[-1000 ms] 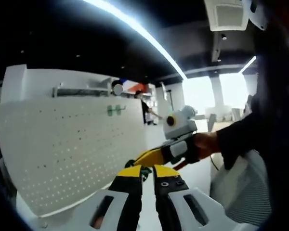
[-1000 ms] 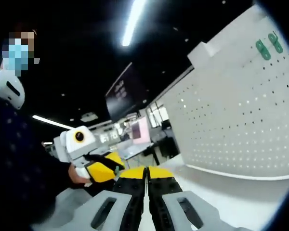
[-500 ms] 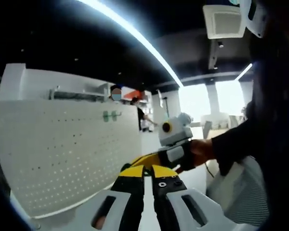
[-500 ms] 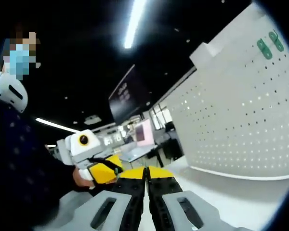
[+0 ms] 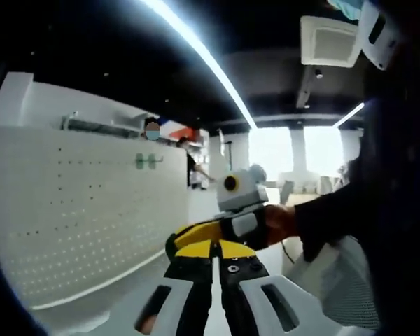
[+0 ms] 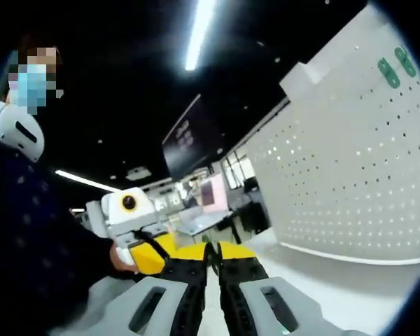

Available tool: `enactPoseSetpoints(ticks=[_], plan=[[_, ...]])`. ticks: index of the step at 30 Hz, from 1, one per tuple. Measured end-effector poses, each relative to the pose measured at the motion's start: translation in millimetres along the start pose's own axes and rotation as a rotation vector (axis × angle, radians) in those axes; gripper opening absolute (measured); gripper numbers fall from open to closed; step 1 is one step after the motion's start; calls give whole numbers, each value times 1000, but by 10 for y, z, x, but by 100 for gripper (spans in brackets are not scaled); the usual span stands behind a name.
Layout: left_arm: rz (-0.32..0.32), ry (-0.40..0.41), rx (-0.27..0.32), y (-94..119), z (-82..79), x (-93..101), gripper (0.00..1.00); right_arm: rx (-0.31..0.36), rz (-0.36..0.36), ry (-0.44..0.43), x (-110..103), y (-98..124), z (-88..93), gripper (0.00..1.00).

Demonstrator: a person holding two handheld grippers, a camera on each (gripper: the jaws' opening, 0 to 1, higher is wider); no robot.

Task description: Insert the hook assembly into the mounting plate slot until the hook locks in place.

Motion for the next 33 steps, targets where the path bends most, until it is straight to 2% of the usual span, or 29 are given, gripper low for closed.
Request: enactPoseSetpoints(ticks=[4, 12, 25, 29, 33], plan=[[7, -2, -42, 0, 52, -3, 2, -32, 15, 10, 14, 0, 48, 3], [22, 12, -78, -11, 101, -5, 2, -74, 38, 48, 40, 5, 99, 5], [25, 16, -93, 11, 85, -56, 2, -57, 46, 41, 48, 24, 35, 7], [13, 15, -88, 34, 53, -114, 2, -32, 71, 47, 87, 61, -33, 7], [2, 8, -87, 47, 10, -187, 2, -10, 120, 125, 136, 94, -104, 7]])
Point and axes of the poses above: the point that each gripper's makers call its tool centre point, and the gripper's own axes: y roughly backward along the fingers, x roughly to its right, z roughly out of its underside, the point moved 2 cm from there along y, roughly backward along the fingers, and after that the axes turned 2 degrees about z, right-handed, at the moved point
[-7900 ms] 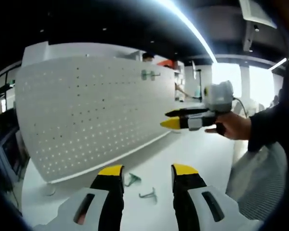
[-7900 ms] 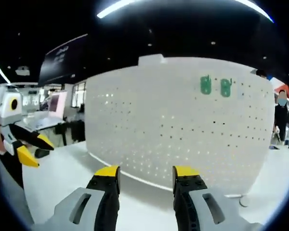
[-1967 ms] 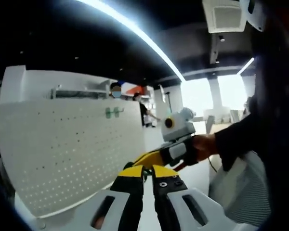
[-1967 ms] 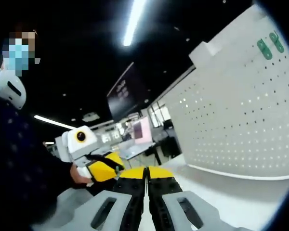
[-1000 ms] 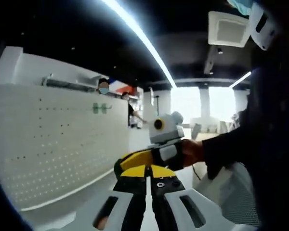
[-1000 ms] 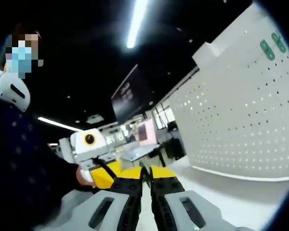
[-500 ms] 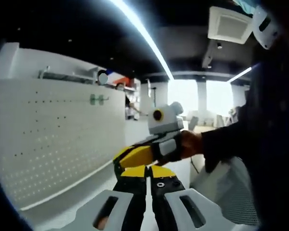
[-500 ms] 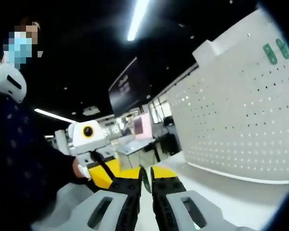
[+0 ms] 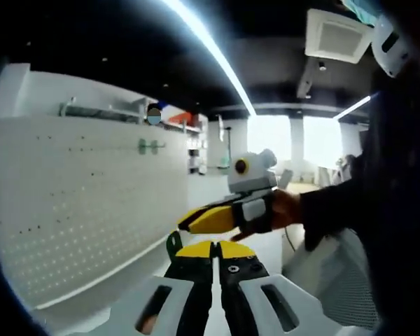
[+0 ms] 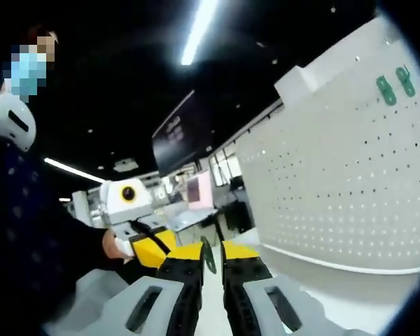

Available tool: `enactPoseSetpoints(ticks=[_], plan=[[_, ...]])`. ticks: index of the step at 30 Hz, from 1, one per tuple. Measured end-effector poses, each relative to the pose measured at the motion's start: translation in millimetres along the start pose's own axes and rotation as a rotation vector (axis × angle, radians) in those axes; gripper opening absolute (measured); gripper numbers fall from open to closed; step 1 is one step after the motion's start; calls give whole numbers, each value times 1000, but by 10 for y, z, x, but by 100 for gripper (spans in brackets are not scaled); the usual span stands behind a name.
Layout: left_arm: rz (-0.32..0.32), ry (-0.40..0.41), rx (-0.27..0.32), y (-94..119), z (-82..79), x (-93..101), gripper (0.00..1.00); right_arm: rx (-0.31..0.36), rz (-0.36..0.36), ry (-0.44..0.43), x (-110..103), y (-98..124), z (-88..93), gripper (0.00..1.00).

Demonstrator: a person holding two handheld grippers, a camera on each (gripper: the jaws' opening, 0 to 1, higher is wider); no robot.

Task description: Insert the hook assembly into the mounting plate slot until the hook locks in place.

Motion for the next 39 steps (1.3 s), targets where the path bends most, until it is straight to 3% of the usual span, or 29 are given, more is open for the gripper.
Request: enactPoseSetpoints(ticks=[2, 8, 12, 20, 24, 32, 39], plan=[[-4, -4, -2, -4, -14, -34, 2, -18, 15, 67, 16, 15, 22, 8], [-6, -21, -4, -39, -62, -96, 2, -53, 62, 118, 39, 39, 39, 11], [2, -32, -8, -71, -94, -125, 2, -109, 161, 230, 143, 119, 44, 19], [24, -59, -12, -168, -205, -185, 2, -189, 237, 368, 128, 245, 120, 25], [35, -74, -14, -234, -274, -252, 2, -171, 255, 356, 100, 299, 97, 30], [66, -86, -9, -395, -419, -426, 2, -89, 391, 342, 176, 513, -23, 40], [77, -80, 14, -691, -659, -724, 2, -67, 458, 316, 298, 624, -42, 46]])
Point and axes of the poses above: the point that each gripper's makers call its tool centre point, and the gripper's own axes: y roughly backward along the fingers, x roughly to its right, z roughly out of its underside, the point moved 2 cm from there along y, roughly backward along the fingers, and after that the axes turned 2 degrees about z, right-handed, at the moved point
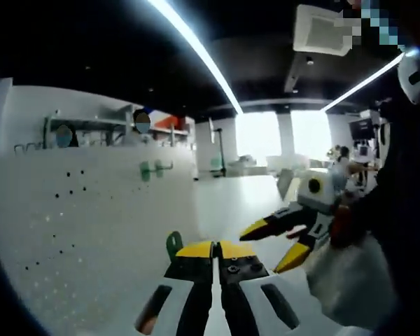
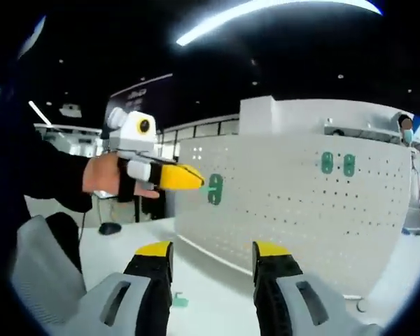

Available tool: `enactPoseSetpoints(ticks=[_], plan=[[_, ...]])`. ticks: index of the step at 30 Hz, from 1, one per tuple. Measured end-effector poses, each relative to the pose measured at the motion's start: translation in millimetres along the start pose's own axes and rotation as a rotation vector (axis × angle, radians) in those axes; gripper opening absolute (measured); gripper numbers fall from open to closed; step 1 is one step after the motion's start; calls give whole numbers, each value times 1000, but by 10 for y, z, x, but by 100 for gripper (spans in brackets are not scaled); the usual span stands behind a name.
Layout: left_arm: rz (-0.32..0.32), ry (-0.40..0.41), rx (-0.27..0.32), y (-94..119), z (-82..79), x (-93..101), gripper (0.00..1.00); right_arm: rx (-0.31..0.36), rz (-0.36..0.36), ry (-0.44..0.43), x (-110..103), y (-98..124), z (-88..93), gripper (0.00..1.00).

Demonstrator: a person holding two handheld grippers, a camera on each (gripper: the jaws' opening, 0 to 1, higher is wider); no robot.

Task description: Insert the hook assembly into the mounting plate slot until the hook locks in place.

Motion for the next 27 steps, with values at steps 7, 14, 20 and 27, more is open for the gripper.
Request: enactPoseSetpoints(ticks=[7, 14, 20, 27], plan=[[16, -46, 14, -349, -265, -204, 2, -15, 30, 4, 95, 20, 42, 46], [12, -71, 43, -664, -514, -453, 2, -22, 59, -4, 182, 33, 76, 46], [0, -77, 46, -855, -602, -644, 2, -26, 71, -12, 208, 40, 91, 46], [0, -99, 38, -1038, -613, -766, 2, -33, 86, -19, 246, 44, 119, 46]])
Point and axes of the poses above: the point that each gripper's makers call its tool centre point, and the gripper's own axes: y roughly backward along the fingers, x roughly to its right, z roughly out of its underside, the point moved 2 cm from there along y, roughly backward along the fingers, and after that the axes turned 2 degrees about z, right-handed, at the moved point
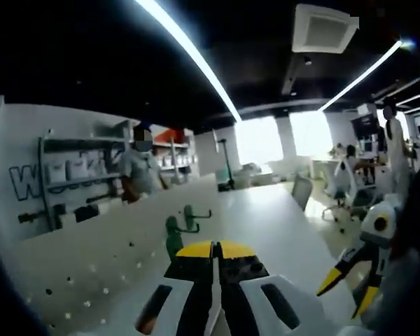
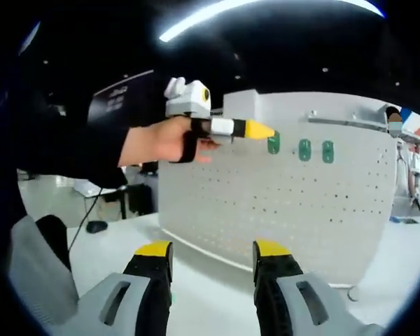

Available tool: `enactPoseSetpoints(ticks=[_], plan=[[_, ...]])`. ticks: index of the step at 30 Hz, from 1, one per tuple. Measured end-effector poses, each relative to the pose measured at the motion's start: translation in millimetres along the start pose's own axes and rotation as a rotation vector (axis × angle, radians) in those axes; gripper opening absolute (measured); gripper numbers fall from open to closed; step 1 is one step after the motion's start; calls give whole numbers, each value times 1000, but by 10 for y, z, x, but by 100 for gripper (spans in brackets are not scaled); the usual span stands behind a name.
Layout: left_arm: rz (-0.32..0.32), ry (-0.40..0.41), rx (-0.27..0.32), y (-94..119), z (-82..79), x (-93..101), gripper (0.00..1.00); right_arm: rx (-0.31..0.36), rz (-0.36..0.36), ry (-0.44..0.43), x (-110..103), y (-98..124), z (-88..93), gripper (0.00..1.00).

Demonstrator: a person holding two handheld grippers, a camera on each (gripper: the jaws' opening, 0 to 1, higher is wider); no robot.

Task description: Insert the hook assembly into the mounting plate slot until the hook locks in place.

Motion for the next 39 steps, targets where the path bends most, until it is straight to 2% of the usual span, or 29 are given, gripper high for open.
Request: enactPoseSetpoints(ticks=[8, 12, 19, 39], plan=[[-3, -28, -26, -84, 65, -165, 2, -13, 9, -17, 40, -15, 38, 46], [2, -41, -28, -103, 38, -201, 2, -18, 12, -24, 52, -27, 47, 46], [5, -49, -28, -137, -3, -246, 2, -18, 24, -32, 76, -13, 46, 45], [-27, -44, -44, -137, 33, -331, 2, -18, 28, -38, 82, -5, 30, 45]])
Point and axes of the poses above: the point that each gripper's makers call its tool centre point, and the gripper's own axes: y roughly backward along the fingers, x roughly to its right, z roughly out of its underside, the point moved 2 cm from there along y, roughly backward along the fingers, and after that the axes turned 2 degrees about z, right-handed, at the moved point
